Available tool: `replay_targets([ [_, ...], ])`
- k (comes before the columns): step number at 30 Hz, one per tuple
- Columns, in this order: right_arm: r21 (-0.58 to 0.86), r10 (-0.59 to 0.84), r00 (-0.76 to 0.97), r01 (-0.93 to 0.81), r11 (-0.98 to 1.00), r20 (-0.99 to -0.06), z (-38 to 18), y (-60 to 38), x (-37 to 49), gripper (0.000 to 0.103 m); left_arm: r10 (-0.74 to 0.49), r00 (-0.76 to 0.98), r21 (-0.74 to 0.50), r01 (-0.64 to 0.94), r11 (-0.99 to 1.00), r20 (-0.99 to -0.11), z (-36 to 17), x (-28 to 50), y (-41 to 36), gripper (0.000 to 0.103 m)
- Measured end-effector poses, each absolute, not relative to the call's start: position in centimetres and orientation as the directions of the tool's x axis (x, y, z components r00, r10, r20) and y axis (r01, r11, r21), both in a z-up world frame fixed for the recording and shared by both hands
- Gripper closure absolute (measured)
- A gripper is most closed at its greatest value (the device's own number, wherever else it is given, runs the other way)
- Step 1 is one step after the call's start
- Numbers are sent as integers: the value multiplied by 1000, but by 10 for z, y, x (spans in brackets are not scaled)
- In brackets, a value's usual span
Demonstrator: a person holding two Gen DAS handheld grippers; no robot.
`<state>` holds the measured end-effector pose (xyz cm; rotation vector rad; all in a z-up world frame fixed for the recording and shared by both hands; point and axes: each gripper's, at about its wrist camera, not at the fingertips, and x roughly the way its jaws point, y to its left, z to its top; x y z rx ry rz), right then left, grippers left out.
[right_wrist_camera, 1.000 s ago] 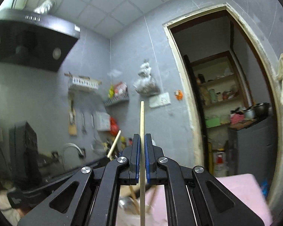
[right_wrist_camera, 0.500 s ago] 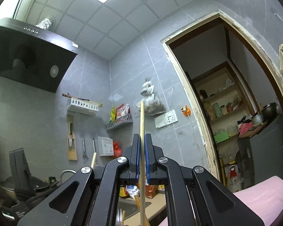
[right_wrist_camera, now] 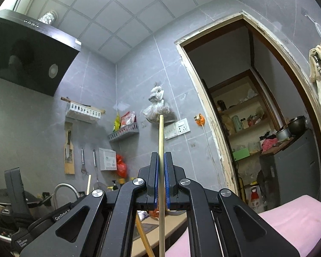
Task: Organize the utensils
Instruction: 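Lift both chopsticks and carry them over the white caddy with both grippers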
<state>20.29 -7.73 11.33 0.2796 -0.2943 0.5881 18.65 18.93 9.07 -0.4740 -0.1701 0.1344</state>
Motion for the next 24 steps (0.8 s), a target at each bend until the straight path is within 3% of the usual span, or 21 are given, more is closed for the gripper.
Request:
replay_targets([
  [24, 113, 498, 796, -562, 820, 345, 109, -65, 193, 100, 170, 982, -460, -111, 881, 88, 77, 198, 181, 101],
])
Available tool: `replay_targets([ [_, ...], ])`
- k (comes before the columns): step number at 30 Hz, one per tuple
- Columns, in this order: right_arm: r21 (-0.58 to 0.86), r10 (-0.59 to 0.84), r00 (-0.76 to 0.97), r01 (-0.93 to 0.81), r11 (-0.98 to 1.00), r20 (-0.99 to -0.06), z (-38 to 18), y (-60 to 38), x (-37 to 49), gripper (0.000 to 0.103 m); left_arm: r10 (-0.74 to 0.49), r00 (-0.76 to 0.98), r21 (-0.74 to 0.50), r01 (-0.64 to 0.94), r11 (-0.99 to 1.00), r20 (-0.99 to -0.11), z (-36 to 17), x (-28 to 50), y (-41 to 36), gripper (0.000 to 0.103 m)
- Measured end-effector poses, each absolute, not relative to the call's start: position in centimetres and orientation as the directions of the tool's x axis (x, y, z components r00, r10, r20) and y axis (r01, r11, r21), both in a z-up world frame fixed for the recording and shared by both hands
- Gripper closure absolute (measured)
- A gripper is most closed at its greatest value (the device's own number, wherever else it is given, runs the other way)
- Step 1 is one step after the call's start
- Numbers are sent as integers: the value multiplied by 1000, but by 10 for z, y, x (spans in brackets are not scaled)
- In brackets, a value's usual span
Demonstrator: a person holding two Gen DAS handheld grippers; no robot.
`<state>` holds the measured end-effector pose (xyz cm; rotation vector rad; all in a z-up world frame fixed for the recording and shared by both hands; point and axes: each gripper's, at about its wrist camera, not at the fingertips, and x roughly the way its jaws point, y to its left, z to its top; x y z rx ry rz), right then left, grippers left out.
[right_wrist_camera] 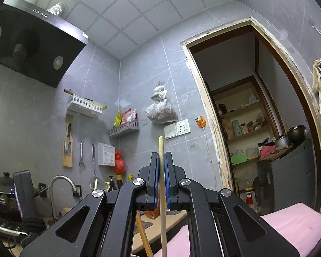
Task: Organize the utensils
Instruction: 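Lift both chopsticks and carry them over the white caddy with both grippers, then open both grippers to drop the chopsticks into the caddy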
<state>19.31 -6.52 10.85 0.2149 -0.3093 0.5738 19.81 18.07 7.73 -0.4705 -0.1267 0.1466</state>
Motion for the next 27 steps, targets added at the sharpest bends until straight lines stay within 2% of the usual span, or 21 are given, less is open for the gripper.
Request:
replay_targets([
  [8, 92, 503, 793, -562, 822, 344, 109, -64, 190, 99, 157, 984, -409, -107, 906, 90, 74, 194, 173, 101],
  [18, 98, 508, 793, -566, 818, 336, 108, -66, 187, 95, 47, 999, -334, -37, 942, 22, 72, 188, 161, 99],
  [21, 100, 508, 794, -566, 818, 334, 108, -65, 187, 91, 36, 999, -309, -36, 950, -6, 69, 190, 157, 99],
  [23, 104, 509, 793, -568, 816, 335, 109, -66, 187, 84, 29, 999, -307, -32, 951, -15, 69, 190, 155, 98],
  [24, 106, 510, 793, -569, 815, 334, 109, -67, 186, 83, 27, 1000, -308, -31, 951, -16, 69, 190, 155, 98],
  [27, 108, 509, 793, -569, 815, 334, 111, -67, 184, 83, 22, 999, -302, -29, 953, -25, 71, 185, 154, 90],
])
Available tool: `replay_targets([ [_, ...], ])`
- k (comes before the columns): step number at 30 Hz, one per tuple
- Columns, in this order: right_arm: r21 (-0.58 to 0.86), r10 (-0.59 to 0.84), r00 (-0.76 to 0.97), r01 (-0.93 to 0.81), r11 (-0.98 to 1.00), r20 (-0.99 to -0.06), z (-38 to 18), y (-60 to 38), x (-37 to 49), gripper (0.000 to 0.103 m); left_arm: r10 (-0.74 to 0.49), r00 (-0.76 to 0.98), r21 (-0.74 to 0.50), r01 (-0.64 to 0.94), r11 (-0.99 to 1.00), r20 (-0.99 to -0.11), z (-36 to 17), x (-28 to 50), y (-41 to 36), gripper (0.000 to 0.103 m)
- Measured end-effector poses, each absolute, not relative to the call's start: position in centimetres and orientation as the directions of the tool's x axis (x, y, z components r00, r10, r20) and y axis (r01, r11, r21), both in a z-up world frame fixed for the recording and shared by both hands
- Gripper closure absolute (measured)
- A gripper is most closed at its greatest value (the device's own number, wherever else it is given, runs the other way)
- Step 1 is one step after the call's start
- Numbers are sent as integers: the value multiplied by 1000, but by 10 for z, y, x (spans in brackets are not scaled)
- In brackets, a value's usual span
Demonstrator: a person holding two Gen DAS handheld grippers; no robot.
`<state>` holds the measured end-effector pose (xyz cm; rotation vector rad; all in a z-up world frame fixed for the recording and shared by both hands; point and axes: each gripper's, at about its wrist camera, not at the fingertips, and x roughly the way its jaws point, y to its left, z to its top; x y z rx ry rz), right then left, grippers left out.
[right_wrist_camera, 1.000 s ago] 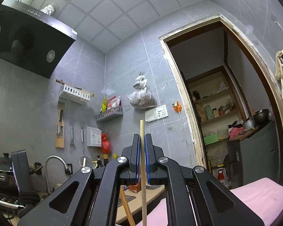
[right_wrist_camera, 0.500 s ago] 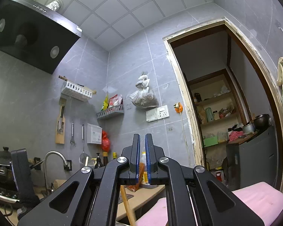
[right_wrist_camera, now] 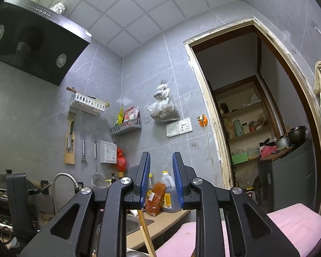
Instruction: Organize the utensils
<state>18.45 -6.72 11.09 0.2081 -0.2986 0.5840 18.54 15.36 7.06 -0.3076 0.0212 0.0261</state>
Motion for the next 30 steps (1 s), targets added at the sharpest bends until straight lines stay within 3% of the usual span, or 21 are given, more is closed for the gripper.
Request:
replay_targets([
  [2, 102, 508, 797, -564, 819, 328, 112, -67, 184, 80, 21, 999, -295, -28, 955, -26, 70, 181, 152, 76],
  [6, 87, 508, 805, -556, 827, 307, 114, -70, 179, 74, 2, 999, -290, -14, 957, -42, 71, 172, 150, 72],
  [9, 74, 509, 808, -551, 831, 298, 115, -75, 171, 64, 0, 998, -280, -16, 960, -59, 75, 165, 147, 68],
  [16, 51, 498, 833, -523, 851, 241, 115, -92, 150, 50, -27, 991, -261, -7, 965, -127, 81, 146, 138, 46],
  [20, 70, 507, 845, -523, 849, 170, 112, -106, 142, 34, -57, 980, -244, 9, 970, -190, 80, 136, 129, 38],
  [25, 95, 497, 864, -503, 859, 75, 102, -127, 128, 25, -77, 971, -214, 28, 976, -225, 77, 120, 114, 24],
  [30, 105, 469, 883, -466, 878, 1, 93, -149, 111, 17, -88, 963, -185, 41, 982, -253, 73, 103, 100, 20],
])
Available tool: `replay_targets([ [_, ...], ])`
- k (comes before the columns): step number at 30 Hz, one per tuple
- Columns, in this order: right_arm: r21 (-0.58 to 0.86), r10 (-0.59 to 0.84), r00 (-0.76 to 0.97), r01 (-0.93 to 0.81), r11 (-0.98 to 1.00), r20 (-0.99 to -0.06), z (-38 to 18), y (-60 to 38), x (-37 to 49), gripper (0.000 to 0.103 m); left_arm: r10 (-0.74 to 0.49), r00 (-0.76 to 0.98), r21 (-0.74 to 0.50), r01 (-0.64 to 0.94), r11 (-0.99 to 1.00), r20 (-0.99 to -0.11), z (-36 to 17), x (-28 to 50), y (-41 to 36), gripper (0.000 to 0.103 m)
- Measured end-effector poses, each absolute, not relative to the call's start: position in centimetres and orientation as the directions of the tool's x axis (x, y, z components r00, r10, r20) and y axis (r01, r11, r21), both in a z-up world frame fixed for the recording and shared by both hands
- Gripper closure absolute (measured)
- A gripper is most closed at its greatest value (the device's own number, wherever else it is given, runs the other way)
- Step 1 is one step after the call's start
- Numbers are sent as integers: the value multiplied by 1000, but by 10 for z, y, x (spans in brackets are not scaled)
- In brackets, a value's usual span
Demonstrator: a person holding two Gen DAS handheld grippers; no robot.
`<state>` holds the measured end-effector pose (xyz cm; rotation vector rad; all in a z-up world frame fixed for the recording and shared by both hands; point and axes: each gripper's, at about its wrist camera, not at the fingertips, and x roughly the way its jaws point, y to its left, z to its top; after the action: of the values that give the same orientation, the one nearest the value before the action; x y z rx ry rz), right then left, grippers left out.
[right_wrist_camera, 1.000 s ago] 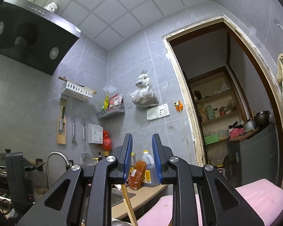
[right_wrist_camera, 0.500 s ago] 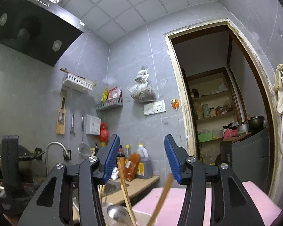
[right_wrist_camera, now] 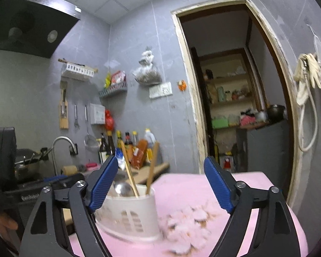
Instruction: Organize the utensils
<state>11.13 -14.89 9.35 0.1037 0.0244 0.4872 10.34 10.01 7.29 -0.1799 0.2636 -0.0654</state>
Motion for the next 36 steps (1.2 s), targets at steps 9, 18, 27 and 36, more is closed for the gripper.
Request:
replay_targets([
  [9, 85, 379, 920, -372, 924, -101, 79, -180, 77, 0, -74, 957, -118, 42, 992, -281, 55, 76, 82, 17],
  [18, 45, 274, 952, -271, 962, -136, 64, -194, 38, 0, -81, 955, -88, 58, 994, -285, 33, 45, 68, 17],
  [27, -2, 204, 968, -207, 978, -143, 52, -195, 11, 0, -96, 946, -108, 66, 992, -309, 10, 22, 66, 17],
  [36, -6, 194, 968, -198, 980, -161, 46, -194, 2, 0, -86, 947, -117, 52, 992, -309, 4, 10, 68, 17],
])
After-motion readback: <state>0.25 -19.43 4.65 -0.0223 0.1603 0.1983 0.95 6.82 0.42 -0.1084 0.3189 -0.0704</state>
